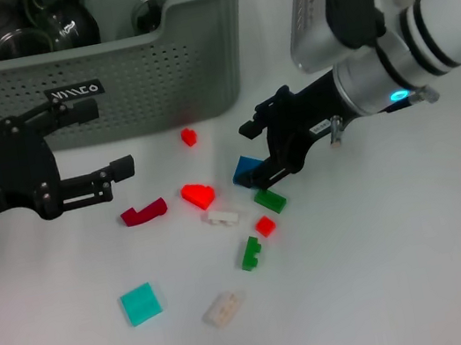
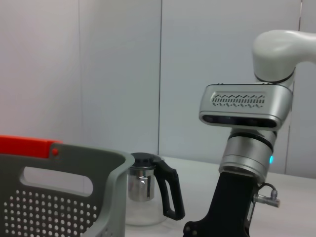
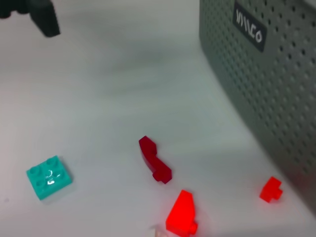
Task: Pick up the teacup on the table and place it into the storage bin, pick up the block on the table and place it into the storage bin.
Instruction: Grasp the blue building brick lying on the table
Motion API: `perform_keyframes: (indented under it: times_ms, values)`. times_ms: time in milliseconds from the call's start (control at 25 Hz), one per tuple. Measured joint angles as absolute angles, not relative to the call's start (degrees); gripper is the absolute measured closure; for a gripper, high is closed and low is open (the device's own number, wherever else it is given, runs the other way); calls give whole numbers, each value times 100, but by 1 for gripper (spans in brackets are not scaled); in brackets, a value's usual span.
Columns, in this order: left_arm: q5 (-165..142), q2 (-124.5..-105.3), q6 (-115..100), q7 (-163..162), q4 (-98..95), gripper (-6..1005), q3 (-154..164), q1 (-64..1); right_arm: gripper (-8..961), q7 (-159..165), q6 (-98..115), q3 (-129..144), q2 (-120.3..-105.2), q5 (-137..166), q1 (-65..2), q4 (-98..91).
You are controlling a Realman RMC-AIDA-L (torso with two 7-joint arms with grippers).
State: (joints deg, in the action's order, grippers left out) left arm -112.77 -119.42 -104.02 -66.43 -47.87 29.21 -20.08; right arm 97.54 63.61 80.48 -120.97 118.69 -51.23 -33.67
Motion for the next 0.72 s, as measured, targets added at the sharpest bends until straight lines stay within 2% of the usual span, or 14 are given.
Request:
perform_keyframes:
  times_ms: [720]
  values:
    - [-11392, -11938, -10294, -6396, -4348, 123, 2952, -2116, 156, 9750, 5440, 9257, -12105, 11379, -5126, -3334]
